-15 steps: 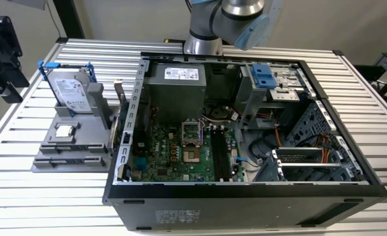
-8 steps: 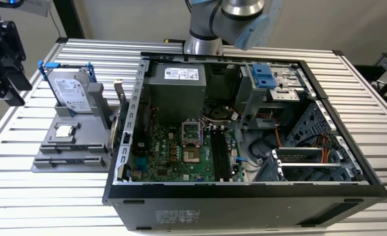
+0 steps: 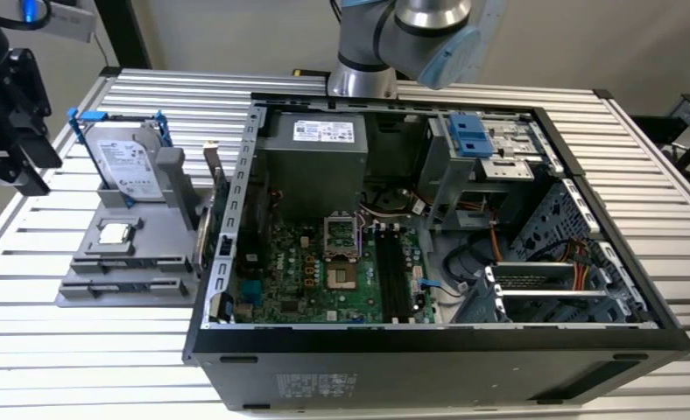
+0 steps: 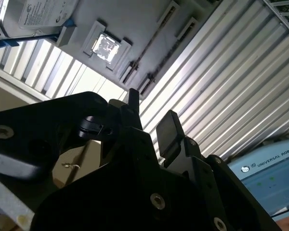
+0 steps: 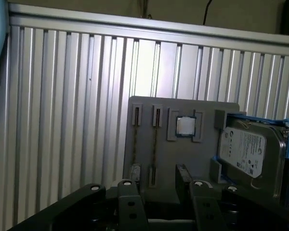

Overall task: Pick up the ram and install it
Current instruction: 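Pick up the ram and move it above insertion slot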

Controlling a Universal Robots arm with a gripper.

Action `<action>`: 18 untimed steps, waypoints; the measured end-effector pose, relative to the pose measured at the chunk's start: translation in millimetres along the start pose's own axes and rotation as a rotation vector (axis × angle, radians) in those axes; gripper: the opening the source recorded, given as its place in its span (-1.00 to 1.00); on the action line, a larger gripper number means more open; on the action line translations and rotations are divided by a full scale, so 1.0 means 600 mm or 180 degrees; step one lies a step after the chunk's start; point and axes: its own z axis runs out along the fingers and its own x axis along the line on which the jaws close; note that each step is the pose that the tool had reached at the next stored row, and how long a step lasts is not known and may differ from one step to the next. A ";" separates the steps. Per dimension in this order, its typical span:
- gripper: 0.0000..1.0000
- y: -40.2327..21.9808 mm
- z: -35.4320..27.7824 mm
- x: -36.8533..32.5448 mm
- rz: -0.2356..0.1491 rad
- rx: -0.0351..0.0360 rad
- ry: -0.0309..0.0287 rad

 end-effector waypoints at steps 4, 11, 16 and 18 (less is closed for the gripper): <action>1.00 0.000 0.008 0.000 0.0001 0.0000 0.0000; 1.00 0.000 0.023 0.002 0.0005 0.0000 0.0000; 1.00 0.000 0.035 0.005 0.0009 0.0001 0.0000; 1.00 0.000 0.039 0.005 0.0011 0.0001 0.0000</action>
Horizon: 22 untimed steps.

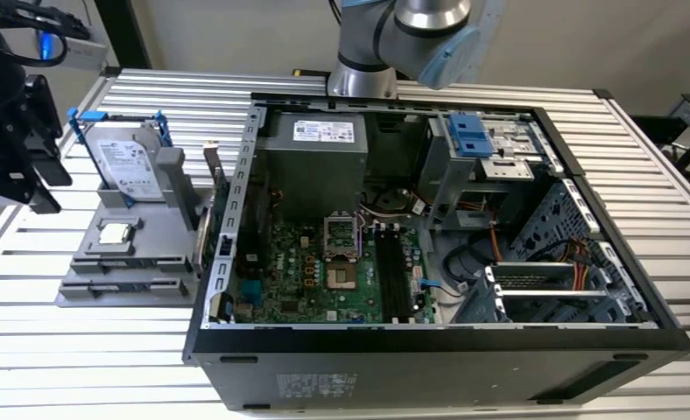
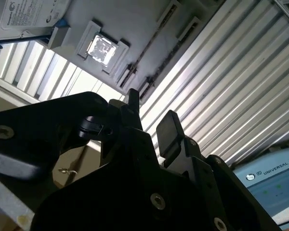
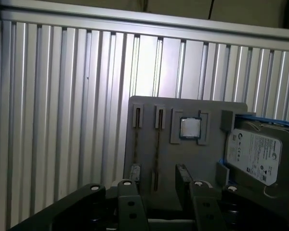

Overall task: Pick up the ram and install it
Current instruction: 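Pick up the ram and move it above insertion slot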

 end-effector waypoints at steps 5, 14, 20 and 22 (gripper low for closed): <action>1.00 0.000 0.010 0.001 0.0002 0.0000 0.0000; 1.00 0.000 0.027 0.003 0.0005 0.0000 0.0000; 1.00 0.000 0.040 0.007 0.0007 0.0000 0.0000; 1.00 0.000 0.044 0.007 0.0007 0.0001 0.0000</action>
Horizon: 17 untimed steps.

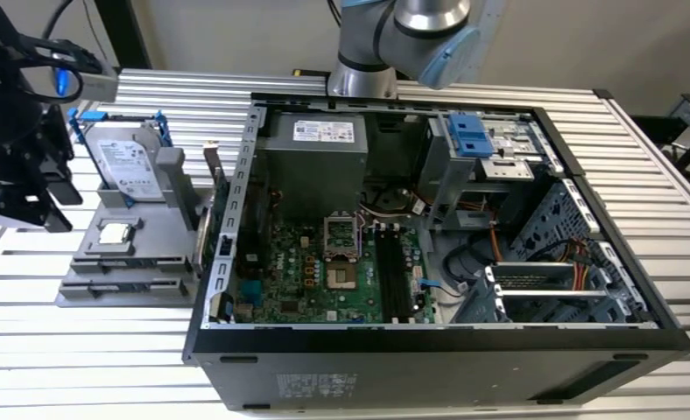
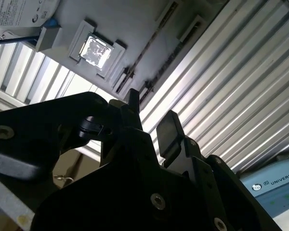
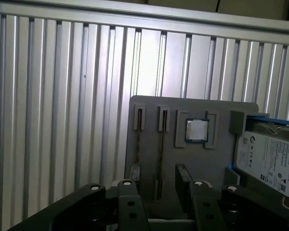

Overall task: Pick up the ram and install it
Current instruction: 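Pick up the ram and move it above insertion slot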

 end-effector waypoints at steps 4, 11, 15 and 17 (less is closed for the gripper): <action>1.00 0.000 0.007 0.001 0.0000 0.0000 0.0000; 1.00 0.000 0.020 0.006 0.0020 0.0000 0.0001; 1.00 0.000 0.028 0.012 0.0031 0.0001 0.0000; 1.00 0.000 0.032 0.013 0.0032 0.0001 0.0001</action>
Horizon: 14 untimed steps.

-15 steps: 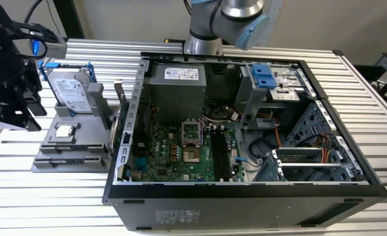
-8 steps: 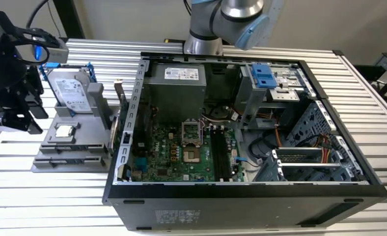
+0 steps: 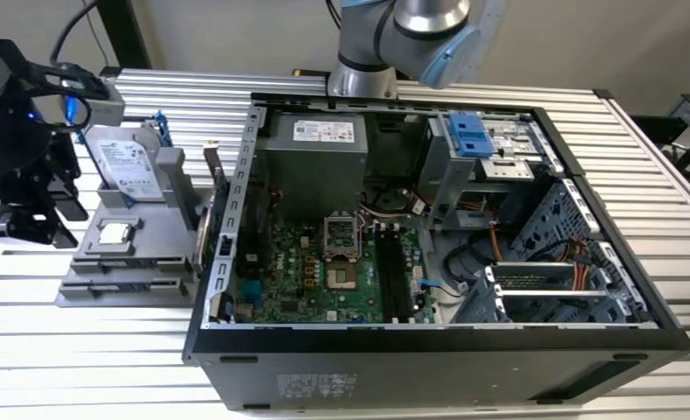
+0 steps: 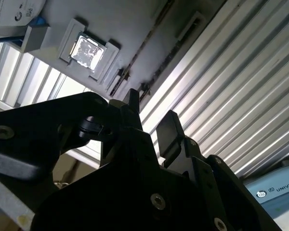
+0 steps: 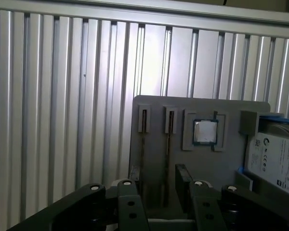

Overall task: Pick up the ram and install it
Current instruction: 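Pick up the ram and move it above insertion slot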

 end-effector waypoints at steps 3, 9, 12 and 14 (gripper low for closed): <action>1.00 -0.001 0.006 0.002 0.0001 0.0000 0.0000; 1.00 -0.003 0.019 0.003 0.0008 0.0000 0.0000; 1.00 -0.003 0.026 0.004 0.0009 0.0001 0.0000; 1.00 -0.005 0.030 0.004 0.0009 0.0000 0.0000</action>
